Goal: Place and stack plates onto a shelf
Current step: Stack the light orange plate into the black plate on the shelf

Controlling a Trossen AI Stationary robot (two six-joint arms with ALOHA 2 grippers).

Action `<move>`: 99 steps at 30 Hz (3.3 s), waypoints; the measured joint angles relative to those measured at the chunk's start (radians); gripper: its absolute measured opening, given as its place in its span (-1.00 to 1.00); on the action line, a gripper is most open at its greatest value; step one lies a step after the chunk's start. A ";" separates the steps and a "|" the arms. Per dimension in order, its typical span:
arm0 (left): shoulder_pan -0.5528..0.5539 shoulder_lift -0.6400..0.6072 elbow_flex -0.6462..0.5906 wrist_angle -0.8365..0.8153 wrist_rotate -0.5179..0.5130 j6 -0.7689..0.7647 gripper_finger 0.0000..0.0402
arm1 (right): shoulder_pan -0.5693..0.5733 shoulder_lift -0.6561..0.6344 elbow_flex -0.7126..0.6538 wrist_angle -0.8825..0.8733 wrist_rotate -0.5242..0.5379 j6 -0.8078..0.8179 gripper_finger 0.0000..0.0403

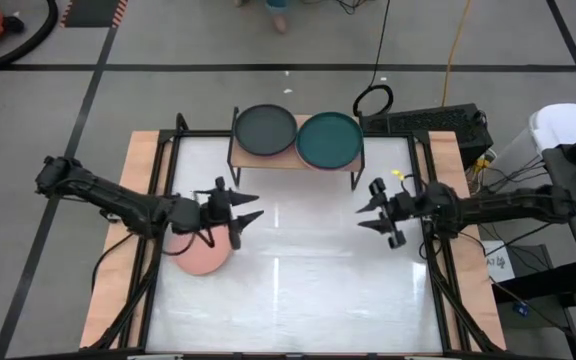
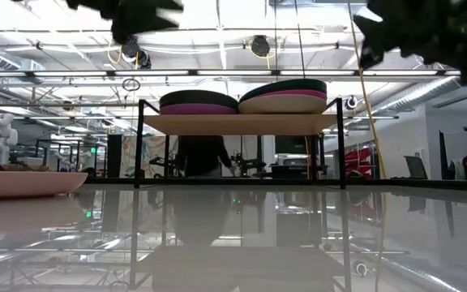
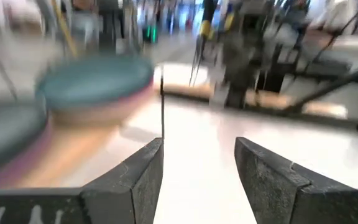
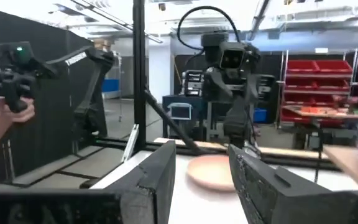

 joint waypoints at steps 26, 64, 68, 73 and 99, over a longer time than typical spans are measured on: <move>0.003 0.395 0.306 -1.051 0.470 -0.949 -0.27 | 0.034 -0.293 0.095 -0.687 0.498 -0.060 -0.35; 0.010 0.632 0.309 -1.126 0.639 -1.071 -0.63 | 0.034 -0.282 0.095 -0.687 0.498 -0.047 -0.35; 0.006 0.625 0.359 -1.207 0.626 -1.036 -0.93 | 0.034 -0.281 0.095 -0.686 0.498 -0.047 -0.35; -0.005 0.630 0.536 -1.345 0.528 -0.931 -0.96 | 0.033 -0.281 0.094 -0.684 0.498 -0.047 -0.35; 0.423 0.629 1.279 -1.458 0.206 0.263 -0.96 | 0.033 -0.280 0.094 -0.684 0.497 -0.040 -0.35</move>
